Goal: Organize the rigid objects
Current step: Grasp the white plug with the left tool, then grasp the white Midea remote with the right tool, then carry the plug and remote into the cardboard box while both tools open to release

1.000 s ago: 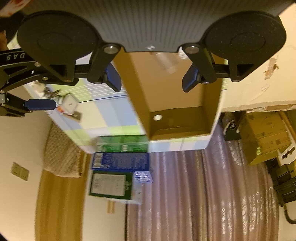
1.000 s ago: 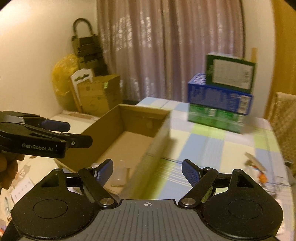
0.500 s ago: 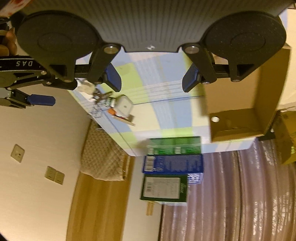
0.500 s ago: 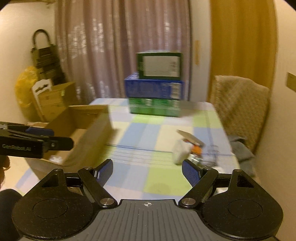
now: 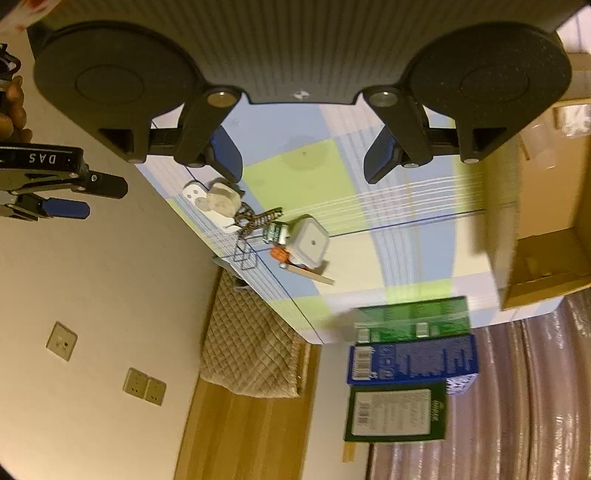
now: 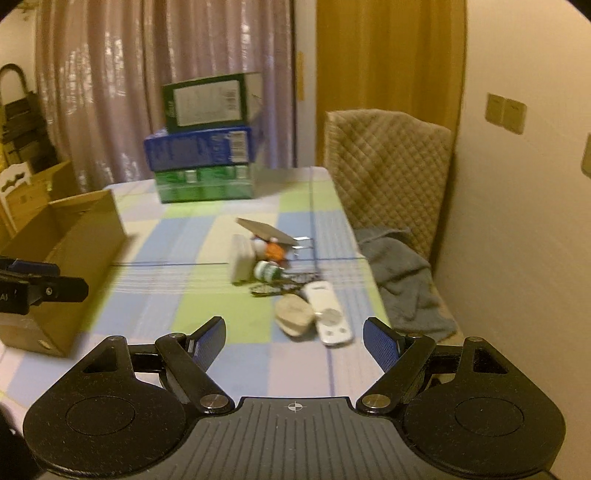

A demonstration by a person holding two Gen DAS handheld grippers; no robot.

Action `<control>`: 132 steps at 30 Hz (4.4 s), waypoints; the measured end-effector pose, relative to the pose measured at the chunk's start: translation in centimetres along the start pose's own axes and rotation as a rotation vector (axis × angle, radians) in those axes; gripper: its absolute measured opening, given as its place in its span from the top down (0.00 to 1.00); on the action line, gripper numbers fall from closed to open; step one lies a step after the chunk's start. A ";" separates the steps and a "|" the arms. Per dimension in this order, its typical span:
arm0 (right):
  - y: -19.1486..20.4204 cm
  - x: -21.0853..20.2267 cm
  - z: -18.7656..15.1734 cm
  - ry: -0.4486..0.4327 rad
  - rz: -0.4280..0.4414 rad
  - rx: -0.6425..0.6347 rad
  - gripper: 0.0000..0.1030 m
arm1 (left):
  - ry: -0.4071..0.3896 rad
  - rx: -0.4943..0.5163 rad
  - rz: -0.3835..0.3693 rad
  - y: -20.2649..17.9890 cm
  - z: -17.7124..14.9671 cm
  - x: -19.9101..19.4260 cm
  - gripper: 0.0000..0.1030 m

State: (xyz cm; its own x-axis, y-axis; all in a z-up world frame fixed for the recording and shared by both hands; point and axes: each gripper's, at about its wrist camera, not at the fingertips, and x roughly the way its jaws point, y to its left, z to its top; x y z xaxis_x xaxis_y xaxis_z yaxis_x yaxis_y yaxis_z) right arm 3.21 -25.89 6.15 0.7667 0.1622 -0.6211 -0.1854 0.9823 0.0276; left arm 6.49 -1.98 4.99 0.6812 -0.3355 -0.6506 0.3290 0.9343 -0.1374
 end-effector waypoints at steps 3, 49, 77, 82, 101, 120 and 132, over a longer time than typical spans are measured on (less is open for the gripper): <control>-1.4 0.8 -0.1 0.008 -0.008 0.015 0.24 | 0.002 0.027 -0.006 -1.0 0.1 1.7 0.34; -9.0 17.2 -0.5 0.185 0.130 -0.022 0.43 | 0.062 0.221 -0.027 -6.2 -2.5 19.6 0.55; -5.1 21.0 -0.6 0.259 0.080 -0.066 0.64 | 0.072 0.094 0.029 -1.5 -3.3 16.1 0.55; -4.4 18.6 -0.6 0.245 0.083 -0.046 0.64 | 0.064 0.091 0.019 -1.6 -3.0 15.0 0.55; 2.4 9.5 4.6 0.085 0.157 -0.058 0.64 | -0.025 0.045 0.032 0.4 0.7 6.1 0.55; 14.0 5.2 7.4 0.007 0.307 -0.157 0.64 | -0.100 -0.012 0.158 8.0 0.7 -4.4 0.55; 19.8 4.9 7.9 -0.002 0.374 -0.208 0.64 | -0.124 -0.056 0.219 12.6 -0.1 -8.8 0.55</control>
State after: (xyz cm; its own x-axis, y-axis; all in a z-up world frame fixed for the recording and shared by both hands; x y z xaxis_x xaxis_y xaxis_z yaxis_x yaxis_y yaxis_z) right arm 8.10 -4.89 9.83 0.6240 0.5043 -0.5969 -0.5713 0.8156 0.0919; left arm 4.59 12.79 8.96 0.8084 -0.1335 -0.5733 0.1304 0.9904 -0.0468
